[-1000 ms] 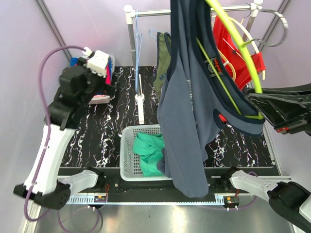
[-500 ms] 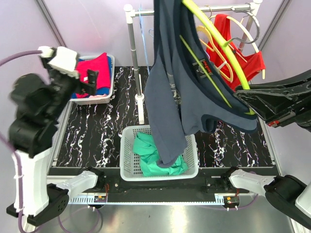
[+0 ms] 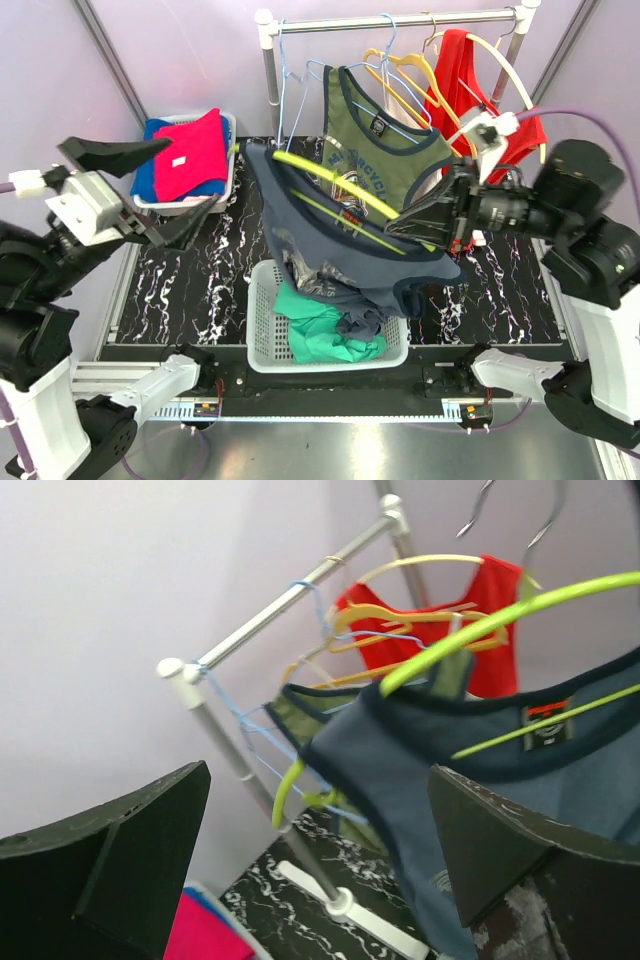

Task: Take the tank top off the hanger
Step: Pick up the hanger from the clothesline.

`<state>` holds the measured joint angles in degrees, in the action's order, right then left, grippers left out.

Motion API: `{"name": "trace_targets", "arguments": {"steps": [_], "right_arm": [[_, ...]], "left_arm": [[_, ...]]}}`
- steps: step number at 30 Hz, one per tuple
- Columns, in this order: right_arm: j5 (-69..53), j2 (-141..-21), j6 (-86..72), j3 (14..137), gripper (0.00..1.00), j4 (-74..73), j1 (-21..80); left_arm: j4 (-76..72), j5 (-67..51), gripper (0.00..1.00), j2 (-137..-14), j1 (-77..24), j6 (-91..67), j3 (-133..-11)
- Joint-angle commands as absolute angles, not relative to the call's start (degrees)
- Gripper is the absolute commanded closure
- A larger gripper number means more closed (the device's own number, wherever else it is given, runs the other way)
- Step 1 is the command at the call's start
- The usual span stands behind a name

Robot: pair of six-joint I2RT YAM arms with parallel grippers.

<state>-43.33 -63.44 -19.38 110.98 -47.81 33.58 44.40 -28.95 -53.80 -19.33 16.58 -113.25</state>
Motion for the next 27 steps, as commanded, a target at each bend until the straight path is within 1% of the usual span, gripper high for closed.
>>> {"name": "trace_targets", "arguments": {"steps": [1,7,12,15,19,25,26,27], "right_arm": [[-51.06,-61.00,-19.25,110.74,1.00,-42.36,33.40],[-56.51,-62.05,-21.53,107.94,1.00,-39.64,33.31],[-58.44,-61.35,-23.46,102.23,1.00,-34.03,33.40],[-58.62,-61.43,-24.61,98.97,1.00,-31.91,33.40],[-58.97,-62.31,-24.96,98.53,1.00,-30.76,33.40],[-59.06,-63.54,-25.84,98.88,1.00,-29.09,33.40],[-59.06,-63.54,-26.19,98.79,1.00,-27.87,33.40],[-59.41,-63.63,-27.41,98.18,1.00,-26.82,33.40]], "left_arm": [[43.33,-40.24,0.01,-55.19,-19.16,15.74,-110.39],[43.86,-49.65,0.01,-55.55,-19.16,16.95,-103.37],[42.19,-54.04,0.01,-56.07,-19.25,17.06,-103.27],[41.92,-54.84,0.01,-56.51,-19.25,16.44,-104.06],[41.92,-56.33,0.01,-56.08,-19.34,16.09,-102.66],[41.92,-58.89,0.01,-55.11,-20.04,14.77,-95.20],[41.75,-58.89,0.02,-54.93,-20.30,13.98,-93.97],[39.83,-58.54,0.07,-54.50,-20.56,12.58,-90.91]]}}
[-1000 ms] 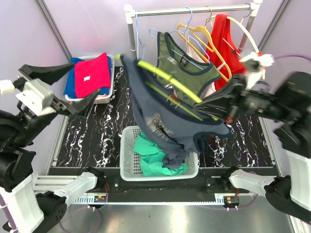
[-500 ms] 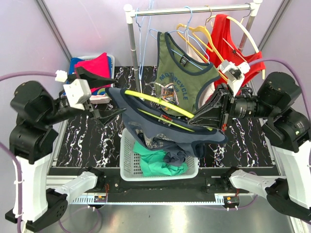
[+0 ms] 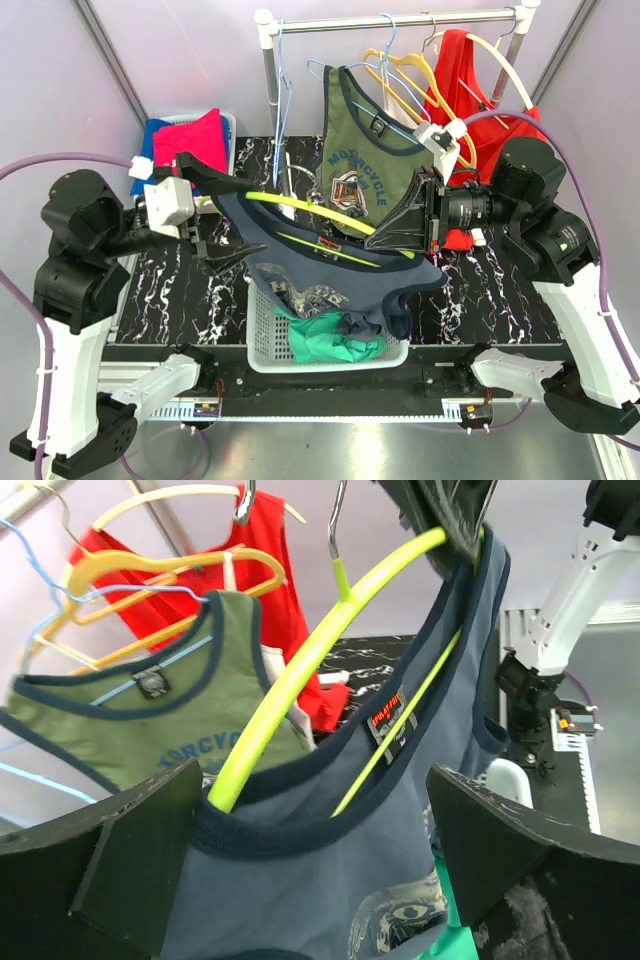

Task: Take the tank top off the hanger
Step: Pick up the hanger from the clothesline.

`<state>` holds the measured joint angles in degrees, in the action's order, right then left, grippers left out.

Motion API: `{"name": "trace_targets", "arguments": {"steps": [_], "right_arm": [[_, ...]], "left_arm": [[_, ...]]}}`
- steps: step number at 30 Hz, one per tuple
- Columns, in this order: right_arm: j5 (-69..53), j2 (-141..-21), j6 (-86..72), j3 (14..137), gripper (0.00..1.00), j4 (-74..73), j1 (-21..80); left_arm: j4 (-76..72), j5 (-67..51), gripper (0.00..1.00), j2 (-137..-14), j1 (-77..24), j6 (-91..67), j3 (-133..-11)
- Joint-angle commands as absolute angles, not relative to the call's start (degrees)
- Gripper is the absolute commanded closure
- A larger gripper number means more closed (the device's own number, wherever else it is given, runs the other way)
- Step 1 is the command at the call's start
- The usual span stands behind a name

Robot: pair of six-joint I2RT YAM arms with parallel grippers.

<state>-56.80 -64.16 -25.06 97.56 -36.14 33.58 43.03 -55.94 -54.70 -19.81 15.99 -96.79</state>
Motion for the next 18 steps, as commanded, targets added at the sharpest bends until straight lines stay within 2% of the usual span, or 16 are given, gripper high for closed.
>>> {"name": "trace_targets", "arguments": {"steps": [1,4,7,18], "right_arm": [[-59.94,-63.89,-28.20,97.74,1.00,-25.59,33.40],[-60.82,-64.42,-29.35,96.95,1.00,-23.73,33.40],[-60.64,-64.69,-29.62,95.89,1.00,-23.29,33.49],[-62.14,-64.95,-31.55,94.22,1.00,-20.48,33.40]], "left_arm": [[38.60,-58.45,0.08,-54.32,-20.57,11.18,-89.49],[35.60,-58.45,0.14,-53.79,-21.01,10.02,-87.89],[34.45,-57.92,0.16,-55.02,-21.01,9.32,-91.66],[34.28,-56.60,0.17,-58.10,-21.09,11.51,-94.22]]}}
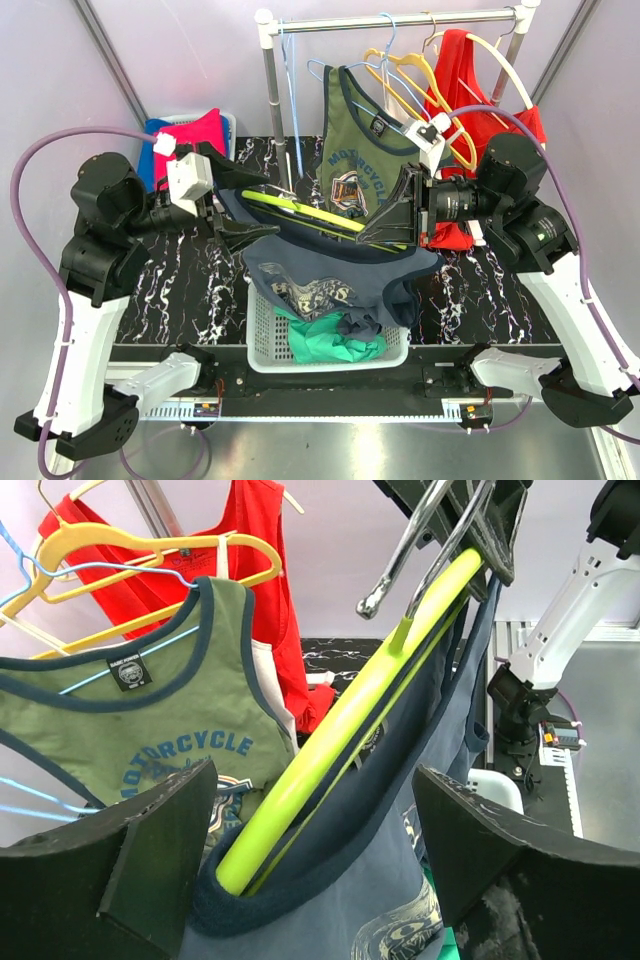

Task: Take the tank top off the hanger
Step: Pick up the hanger from the clothesline.

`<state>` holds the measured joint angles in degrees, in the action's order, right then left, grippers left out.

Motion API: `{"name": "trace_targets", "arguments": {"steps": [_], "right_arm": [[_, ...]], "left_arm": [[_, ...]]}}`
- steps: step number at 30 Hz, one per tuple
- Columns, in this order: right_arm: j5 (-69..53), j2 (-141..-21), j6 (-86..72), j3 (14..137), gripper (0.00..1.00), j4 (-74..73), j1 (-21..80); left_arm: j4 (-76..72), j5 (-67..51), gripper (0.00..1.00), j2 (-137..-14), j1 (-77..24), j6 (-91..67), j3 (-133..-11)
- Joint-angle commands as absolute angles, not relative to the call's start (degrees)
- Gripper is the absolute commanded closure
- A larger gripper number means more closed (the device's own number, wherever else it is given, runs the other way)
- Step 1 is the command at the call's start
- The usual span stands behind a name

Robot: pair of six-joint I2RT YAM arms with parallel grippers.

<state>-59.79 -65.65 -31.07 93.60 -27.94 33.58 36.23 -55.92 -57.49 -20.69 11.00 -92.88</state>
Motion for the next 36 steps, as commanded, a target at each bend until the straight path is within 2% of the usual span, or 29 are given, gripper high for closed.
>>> {"name": "trace_targets", "arguments": {"steps": [1,5,8,9,11,12,15,17,19,20,21,23,24,28,31,33,36], "right_arm": [[-62.31,-64.95,-31.55,94.22,1.00,-20.30,33.40],[-64.50,-64.69,-34.26,91.86,1.00,-15.65,33.40],[-64.34,-65.13,-34.37,91.67,1.00,-15.21,33.40],[-64.25,-65.30,-34.28,91.76,1.00,-15.21,33.40],[-63.55,-65.57,-33.93,91.76,1.00,-15.38,33.40],[-63.20,-65.74,-33.66,91.84,1.00,-15.82,33.40],[-60.65,-65.39,-31.38,92.55,0.97,-18.44,33.40],[-58.02,-65.22,-29.36,93.51,0.88,-20.21,33.40],[-54.52,-64.95,-26.30,95.00,0.84,-23.89,33.40],[-52.67,-64.69,-24.89,95.62,0.77,-25.47,33.40],[-50.30,-64.17,-23.48,96.23,0.61,-29.06,33.40],[-42.31,-63.29,-19.26,97.82,0.49,-32.68,33.40],[-39.23,-62.06,-18.20,98.00,0.19,-35.22,33.49],[-24.04,-57.49,-14.60,96.25,0.07,-36.91,33.40],[-17.26,-53.62,-13.19,93.62,0.07,-36.91,33.40],[-13.65,-50.20,-12.75,91.86,0.09,-36.83,33.40],[-12.05,-45.54,-13.36,86.50,0.21,-35.51,33.40]], "left_arm": [[34.28,-56.86,0.17,-58.18,-21.09,11.43,-94.04],[34.19,-58.44,0.18,-58.54,-21.18,10.81,-92.82],[34.19,-59.23,0.28,-58.71,-21.09,10.63,-92.64],[34.19,-59.41,0.38,-58.71,-21.18,10.46,-92.72],[34.19,-60.11,0.48,-58.71,-21.09,10.55,-92.72],[34.28,-60.38,0.60,-58.71,-21.18,10.46,-92.90],[34.37,-60.38,0.80,-58.36,-21.18,10.19,-93.25],[34.45,-60.03,0.82,-58.01,-21.18,10.19,-93.08],[34.45,-59.77,0.83,-57.75,-21.18,10.28,-92.99],[34.37,-59.68,0.84,-57.66,-21.09,10.28,-93.08],[34.54,-59.50,0.84,-57.48,-21.09,10.46,-93.16],[34.54,-58.71,0.84,-57.31,-21.09,11.07,-93.43],[34.72,-58.19,0.85,-57.13,-21.09,11.77,-93.51],[35.24,-55.30,0.86,-56.69,-21.09,13.62,-93.78],[36.03,-52.49,0.88,-56.60,-21.09,16.34,-94.04],[36.82,-51.16,0.89,-56.51,-21.09,18.18,-94.48],[37.44,-49.49,0.90,-56.69,-21.09,19.86,-95.27]]}}
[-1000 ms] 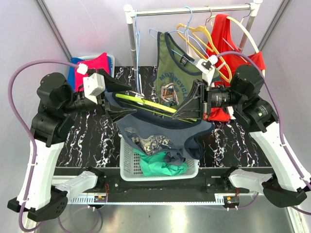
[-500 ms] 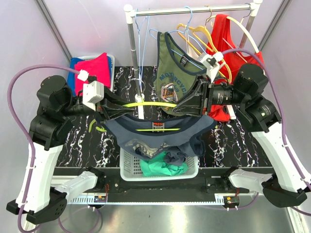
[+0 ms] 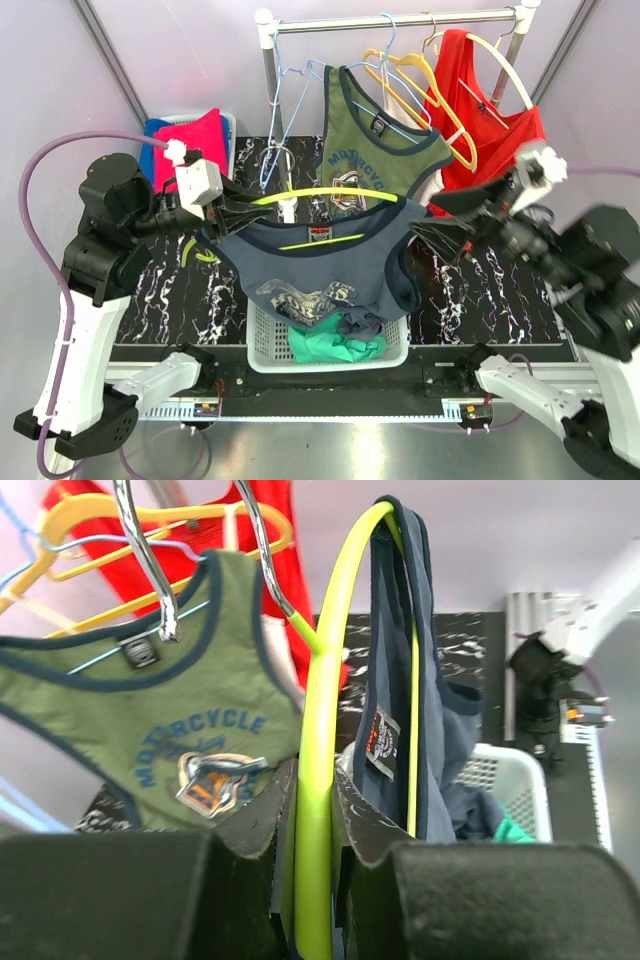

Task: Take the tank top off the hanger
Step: Pick up the hanger from the clothesline, then remove the tank top from the hanger.

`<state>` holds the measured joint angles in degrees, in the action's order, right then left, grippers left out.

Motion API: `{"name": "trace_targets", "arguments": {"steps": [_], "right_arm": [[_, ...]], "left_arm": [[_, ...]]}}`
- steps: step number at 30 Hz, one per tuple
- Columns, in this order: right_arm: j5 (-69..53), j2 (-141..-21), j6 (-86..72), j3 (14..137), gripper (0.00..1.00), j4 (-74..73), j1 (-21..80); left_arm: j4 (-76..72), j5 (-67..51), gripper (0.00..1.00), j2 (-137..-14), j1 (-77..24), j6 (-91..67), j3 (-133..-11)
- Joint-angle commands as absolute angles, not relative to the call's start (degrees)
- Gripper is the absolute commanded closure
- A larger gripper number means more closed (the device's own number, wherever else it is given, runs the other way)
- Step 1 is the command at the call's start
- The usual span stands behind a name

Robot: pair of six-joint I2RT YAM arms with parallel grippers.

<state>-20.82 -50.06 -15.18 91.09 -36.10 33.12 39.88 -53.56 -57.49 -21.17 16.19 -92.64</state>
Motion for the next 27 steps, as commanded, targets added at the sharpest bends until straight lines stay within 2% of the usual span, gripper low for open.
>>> {"name": "trace_targets", "arguments": {"steps": [1,8,12,21,27], "right_arm": [[-11.87,-44.40,-14.14,83.61,0.28,-35.25,33.40],[-15.11,-35.34,-20.55,69.01,0.43,-27.89,33.40],[-17.93,-36.12,-25.04,62.06,0.45,-21.02,33.40],[-20.74,-40.69,-27.76,61.44,0.47,-12.75,33.40],[-22.32,-41.49,-30.67,59.24,0.57,-7.74,33.49]], "left_arm": [[37.62,-48.96,0.90,-56.86,-21.01,20.12,-95.53],[38.41,-49.39,0.92,-57.65,-21.01,20.74,-97.21],[38.41,-50.18,0.93,-57.74,-21.01,20.13,-97.82],[38.41,-51.15,0.93,-57.04,-21.01,19.25,-98.09],[38.50,-51.24,0.94,-56.78,-21.01,19.25,-98.00]]}}
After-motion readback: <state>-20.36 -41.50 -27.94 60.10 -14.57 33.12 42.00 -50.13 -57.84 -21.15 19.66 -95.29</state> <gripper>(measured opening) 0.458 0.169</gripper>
